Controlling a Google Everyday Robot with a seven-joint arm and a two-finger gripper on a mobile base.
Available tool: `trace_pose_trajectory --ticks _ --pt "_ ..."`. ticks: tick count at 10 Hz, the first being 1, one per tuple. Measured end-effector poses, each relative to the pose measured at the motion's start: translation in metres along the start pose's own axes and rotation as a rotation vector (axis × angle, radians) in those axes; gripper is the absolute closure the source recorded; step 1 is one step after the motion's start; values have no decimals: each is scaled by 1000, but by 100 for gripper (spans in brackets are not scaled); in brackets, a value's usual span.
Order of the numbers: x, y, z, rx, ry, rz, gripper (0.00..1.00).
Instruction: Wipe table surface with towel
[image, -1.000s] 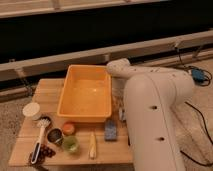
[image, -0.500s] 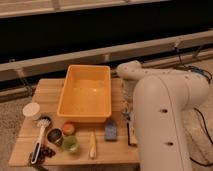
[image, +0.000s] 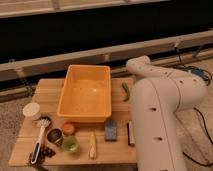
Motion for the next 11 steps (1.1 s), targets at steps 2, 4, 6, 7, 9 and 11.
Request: trace_pose_trajectory --ticks 2,4,6,7,9,11 --pt "-14 5 -3 5 -24 19 100" --pt "-26 24 -10 -12 -51 20 100" --pt "-28 57 -19 -39 -71 -7 100" --pt "-26 70 -22 -52 -74 -24 100" --pt "-12 95 -27 -82 -72 -84 100" --pt "14 103 -29 -123 -42 -153 100"
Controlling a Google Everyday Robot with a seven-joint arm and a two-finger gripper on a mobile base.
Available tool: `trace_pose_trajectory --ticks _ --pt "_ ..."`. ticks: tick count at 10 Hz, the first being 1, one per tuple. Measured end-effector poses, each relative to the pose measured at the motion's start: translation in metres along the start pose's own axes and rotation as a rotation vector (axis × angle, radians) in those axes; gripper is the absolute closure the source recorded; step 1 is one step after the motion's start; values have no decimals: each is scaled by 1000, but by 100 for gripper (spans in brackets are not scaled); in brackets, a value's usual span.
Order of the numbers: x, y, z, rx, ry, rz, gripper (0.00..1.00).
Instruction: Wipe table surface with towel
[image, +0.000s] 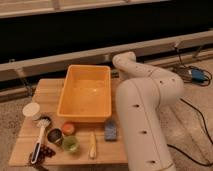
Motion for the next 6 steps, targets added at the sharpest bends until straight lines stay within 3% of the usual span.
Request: trace_pose_trajectory --ticks 3,5,6 --pt "47 2 -8 -87 58 -61 100" --pt "58 1 -10 -108 66 -72 97" --pt "58 3 -11 -107 65 -75 90"
